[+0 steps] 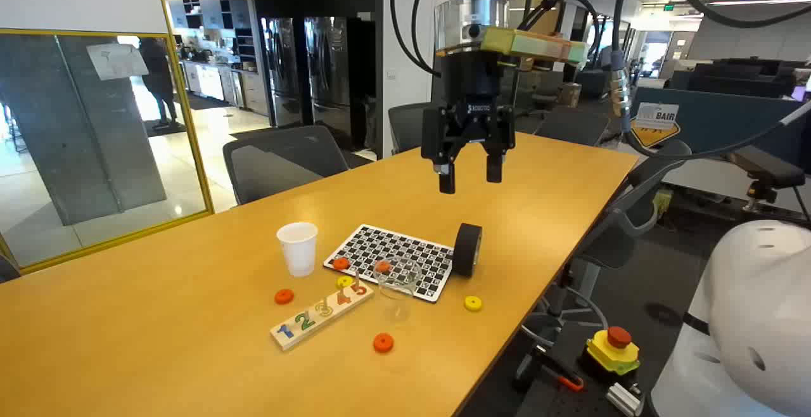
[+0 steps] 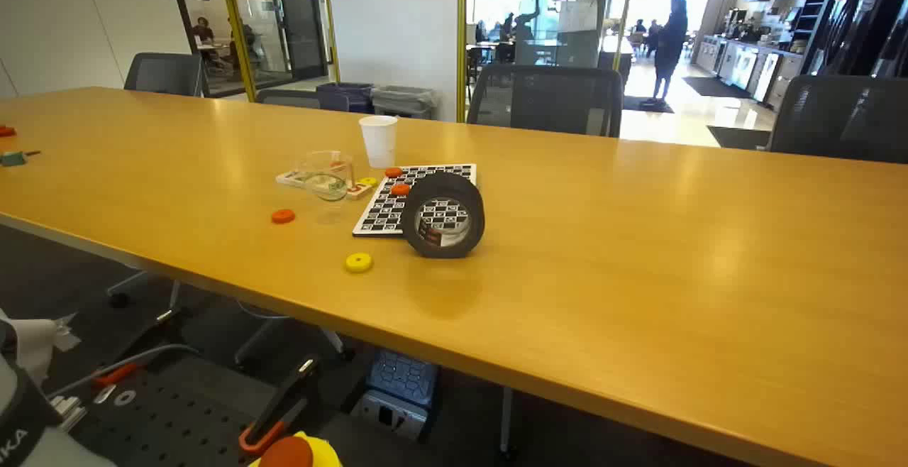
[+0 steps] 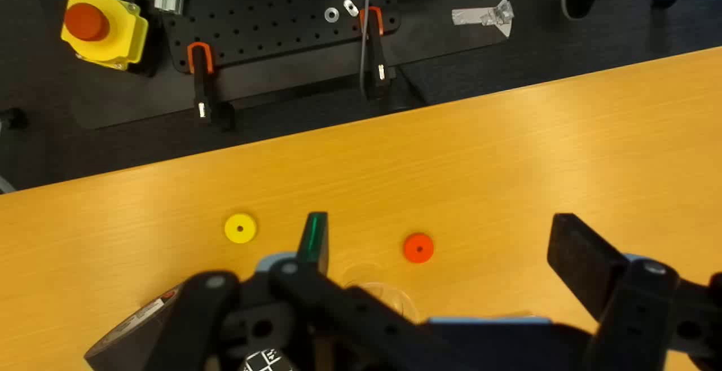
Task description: Put the orange circles inside the white cup and the yellow circles in the transparent cup.
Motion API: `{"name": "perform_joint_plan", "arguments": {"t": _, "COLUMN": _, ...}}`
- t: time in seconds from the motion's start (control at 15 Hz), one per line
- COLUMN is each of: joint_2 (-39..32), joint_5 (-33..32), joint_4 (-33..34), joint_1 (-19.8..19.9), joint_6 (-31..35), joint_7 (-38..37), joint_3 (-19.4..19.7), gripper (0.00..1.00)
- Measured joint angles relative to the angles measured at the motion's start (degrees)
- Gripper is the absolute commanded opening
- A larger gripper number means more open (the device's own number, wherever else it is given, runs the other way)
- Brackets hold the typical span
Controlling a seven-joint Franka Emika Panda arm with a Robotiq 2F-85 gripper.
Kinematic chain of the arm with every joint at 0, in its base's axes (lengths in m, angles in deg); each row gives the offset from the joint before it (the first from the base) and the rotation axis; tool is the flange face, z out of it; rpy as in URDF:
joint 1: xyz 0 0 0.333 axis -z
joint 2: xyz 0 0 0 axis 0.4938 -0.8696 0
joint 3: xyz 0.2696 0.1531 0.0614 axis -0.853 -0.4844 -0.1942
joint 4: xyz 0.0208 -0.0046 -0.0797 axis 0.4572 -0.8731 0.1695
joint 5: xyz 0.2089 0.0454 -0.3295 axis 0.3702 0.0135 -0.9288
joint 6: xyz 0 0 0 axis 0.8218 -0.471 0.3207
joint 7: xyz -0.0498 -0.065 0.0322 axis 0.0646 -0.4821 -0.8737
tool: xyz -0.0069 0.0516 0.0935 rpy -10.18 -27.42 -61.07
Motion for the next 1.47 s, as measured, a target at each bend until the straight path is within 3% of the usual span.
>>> {"name": "perform_joint_plan", "arguments": {"t": 0.73, "joint_2": -1.5, "joint_5": -0.1, "joint_4": -0.1, "joint_1": 0.0, "joint_6": 1.8, "joint_7": 0.1, "joint_3": -1.4, "gripper": 1.00}}
{"name": "perform_joint_plan", "arguments": {"t": 1.2, "joint_2": -12.2, "joint_5": -4.2, "joint_4": 2.2, "joint_1": -1.4, "joint_6": 14.7, "joint_7": -0.8, "joint_3": -8.3, "gripper": 1.00}}
{"name": "perform_joint_plan", "arguments": {"t": 1.47, "joint_2": -21.0, "joint_5": -8.0, "joint_4": 6.8, "joint_1": -2.0, "joint_6": 22.7, "joint_7": -3.5, "joint_3": -9.5, "gripper": 1.00}}
